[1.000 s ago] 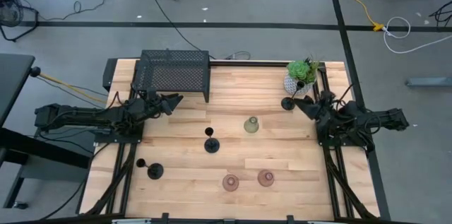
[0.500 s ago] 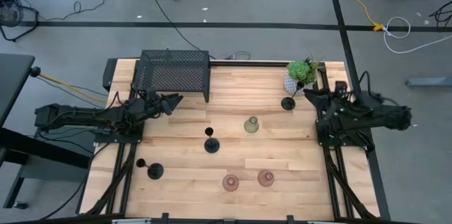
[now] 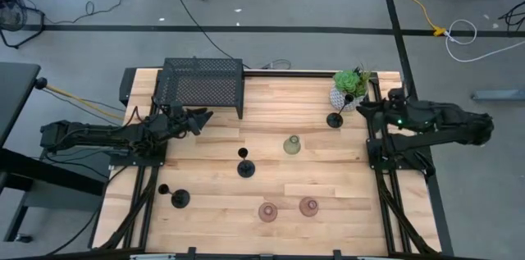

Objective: Pick & Place candle stick holders
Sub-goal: Put the right black candle holder on the shelf

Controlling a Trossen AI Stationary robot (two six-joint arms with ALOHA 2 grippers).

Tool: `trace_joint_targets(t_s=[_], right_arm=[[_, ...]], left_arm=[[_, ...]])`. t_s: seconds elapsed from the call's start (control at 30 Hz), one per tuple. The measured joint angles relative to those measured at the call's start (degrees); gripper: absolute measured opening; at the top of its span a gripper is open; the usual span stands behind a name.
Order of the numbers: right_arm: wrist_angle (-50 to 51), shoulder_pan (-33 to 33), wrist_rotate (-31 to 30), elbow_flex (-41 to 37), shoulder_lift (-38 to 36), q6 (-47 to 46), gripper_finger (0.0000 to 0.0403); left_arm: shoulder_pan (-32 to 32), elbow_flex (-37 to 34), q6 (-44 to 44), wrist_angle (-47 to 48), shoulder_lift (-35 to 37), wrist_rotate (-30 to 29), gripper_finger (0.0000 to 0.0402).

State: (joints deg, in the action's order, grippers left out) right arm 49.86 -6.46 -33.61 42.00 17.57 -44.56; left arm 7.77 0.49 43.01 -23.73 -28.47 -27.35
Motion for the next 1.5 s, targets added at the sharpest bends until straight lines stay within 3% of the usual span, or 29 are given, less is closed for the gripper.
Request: trace_joint_targets(t_s=[0.33, 0.77, 1.13, 1.5], right_arm=[[4.65, 0.00, 0.01, 0.00, 2.68, -0.28, 0.0240], [11.17, 0.00, -2.03, 0.00, 6.15, -2.64, 0.0237], [9.63, -0.02, -9.25, -4.86, 9.44, -3.03, 0.0249], [7.29, -0.02, -12.38, -9.21, 9.41, -7.03, 0.0249]], left_arm=[[-0.02, 0.00, -0.21, 0.00, 0.00, 0.00, 0.0277], [-0.01, 0.02, -0.21, 0.00, -0.01, 0.02, 0.0277], [-0.01, 0.02, -0.21, 0.00, -0.02, 0.02, 0.0277], [-0.01, 0.01, -0.25, 0.00, -0.02, 0.02, 0.0277]])
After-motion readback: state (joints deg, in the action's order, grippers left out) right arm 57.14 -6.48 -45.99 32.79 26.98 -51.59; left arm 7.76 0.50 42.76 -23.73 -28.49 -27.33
